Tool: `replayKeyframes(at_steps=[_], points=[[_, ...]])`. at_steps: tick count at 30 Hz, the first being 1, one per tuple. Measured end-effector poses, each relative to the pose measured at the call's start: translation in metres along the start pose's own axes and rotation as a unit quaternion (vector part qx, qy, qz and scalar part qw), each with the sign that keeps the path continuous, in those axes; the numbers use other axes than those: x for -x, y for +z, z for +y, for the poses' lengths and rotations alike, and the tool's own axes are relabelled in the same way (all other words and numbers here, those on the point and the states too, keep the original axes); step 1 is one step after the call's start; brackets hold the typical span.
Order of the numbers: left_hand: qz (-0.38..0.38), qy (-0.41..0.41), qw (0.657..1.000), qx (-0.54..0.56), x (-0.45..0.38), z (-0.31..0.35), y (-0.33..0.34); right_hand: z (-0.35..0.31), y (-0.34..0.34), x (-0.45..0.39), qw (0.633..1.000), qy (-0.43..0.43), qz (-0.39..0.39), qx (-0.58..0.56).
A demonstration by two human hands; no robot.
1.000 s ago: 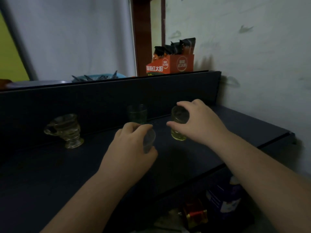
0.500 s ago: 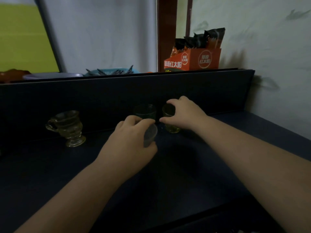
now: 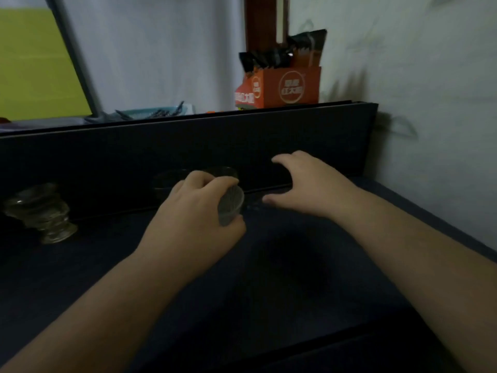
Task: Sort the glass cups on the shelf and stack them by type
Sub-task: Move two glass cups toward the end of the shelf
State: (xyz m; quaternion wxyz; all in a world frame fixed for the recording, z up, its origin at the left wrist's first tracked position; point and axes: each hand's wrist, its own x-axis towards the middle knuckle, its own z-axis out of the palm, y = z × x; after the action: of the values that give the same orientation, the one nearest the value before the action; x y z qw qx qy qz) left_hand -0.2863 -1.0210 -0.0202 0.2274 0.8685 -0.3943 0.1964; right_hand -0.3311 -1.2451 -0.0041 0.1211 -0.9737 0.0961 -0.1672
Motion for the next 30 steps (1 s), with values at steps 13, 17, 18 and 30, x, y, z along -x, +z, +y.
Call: replayKeyframes(at_steps=[13,17,18,30], points=[[-0.174,-0.057,0.983,0.011,-0.141,0.092,0.135,0.112,-0.031,0.144,0.989,0.079,0.04,0.115],[-0.173,-0.073,0.982,0.003,-0.157,0.097,0.154,0.122,-0.035,0.151,0.988,0.089,0.027,0.125],[-0.173,-0.076,0.982,0.005,-0.158,0.098,0.156,0.124,-0.035,0.152,0.987,0.091,0.026,0.127],[-0.094,0.007,0.995,-0.034,-0.067,0.085,0.078,0.094,-0.023,0.109,0.996,-0.007,0.023,0.083]])
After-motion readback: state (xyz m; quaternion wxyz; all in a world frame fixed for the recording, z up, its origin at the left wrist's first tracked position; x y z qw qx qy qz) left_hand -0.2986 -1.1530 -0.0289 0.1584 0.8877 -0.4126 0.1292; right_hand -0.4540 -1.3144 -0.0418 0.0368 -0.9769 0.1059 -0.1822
